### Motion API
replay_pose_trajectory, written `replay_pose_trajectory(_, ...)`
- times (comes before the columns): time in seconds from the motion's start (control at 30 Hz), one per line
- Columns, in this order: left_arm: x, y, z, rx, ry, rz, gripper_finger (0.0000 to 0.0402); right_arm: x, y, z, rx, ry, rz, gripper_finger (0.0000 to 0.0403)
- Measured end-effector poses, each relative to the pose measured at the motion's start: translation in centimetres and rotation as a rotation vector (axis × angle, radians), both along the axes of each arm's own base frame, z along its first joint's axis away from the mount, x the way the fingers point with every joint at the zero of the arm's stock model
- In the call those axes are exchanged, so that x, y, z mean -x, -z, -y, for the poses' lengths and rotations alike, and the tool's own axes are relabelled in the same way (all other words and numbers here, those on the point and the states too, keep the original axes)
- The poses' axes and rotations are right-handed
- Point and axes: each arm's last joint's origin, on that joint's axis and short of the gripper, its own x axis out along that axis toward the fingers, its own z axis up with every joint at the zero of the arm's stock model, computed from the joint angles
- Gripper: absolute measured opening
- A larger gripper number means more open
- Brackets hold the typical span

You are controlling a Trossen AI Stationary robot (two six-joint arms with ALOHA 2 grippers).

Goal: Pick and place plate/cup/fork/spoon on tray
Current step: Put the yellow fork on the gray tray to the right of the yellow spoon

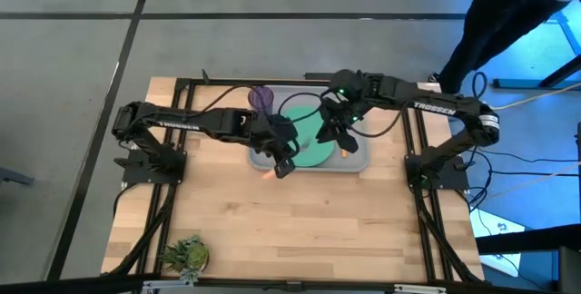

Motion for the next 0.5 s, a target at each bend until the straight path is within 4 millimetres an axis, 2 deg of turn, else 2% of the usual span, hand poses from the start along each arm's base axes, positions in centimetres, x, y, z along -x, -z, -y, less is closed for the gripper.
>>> replay_pose_trajectory(0.17, -0.08, -0.08, 0.11, 0.000, 0.047, 0.011, 0.0000, -0.82, 0.47, 0.24, 0.005, -0.001, 0.017, 0.0077)
replay_pose_trajectory(0.5, -0.08, -0.07, 0.08, -0.010, 0.053, 0.009, 0.0000, -0.88, 0.37, 0.11, -0.037, -0.040, 0.039, 0.0077)
